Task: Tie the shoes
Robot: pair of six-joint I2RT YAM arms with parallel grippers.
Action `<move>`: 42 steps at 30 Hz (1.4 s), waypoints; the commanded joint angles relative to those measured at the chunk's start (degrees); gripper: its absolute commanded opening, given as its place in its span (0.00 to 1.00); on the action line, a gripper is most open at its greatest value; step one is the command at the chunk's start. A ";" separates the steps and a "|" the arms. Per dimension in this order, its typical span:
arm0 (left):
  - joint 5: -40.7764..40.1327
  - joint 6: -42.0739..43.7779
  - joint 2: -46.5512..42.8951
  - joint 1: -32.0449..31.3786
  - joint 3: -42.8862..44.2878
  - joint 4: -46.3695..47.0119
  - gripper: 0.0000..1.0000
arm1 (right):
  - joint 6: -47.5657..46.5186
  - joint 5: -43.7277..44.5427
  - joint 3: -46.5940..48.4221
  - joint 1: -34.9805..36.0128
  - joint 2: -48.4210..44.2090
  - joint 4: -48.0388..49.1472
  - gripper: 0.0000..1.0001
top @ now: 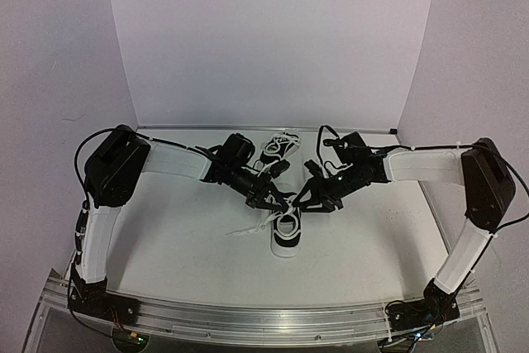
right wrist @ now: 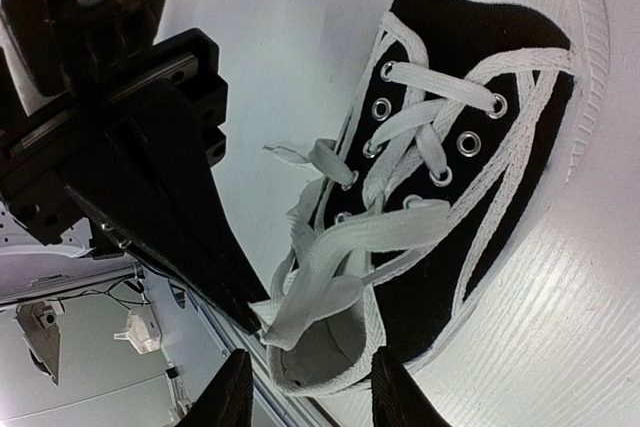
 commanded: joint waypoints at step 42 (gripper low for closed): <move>8.76 -1.83 5.20 0.92 6.50 0.53 0.00 | -59.13 33.69 -16.54 10.04 -13.43 22.80 0.31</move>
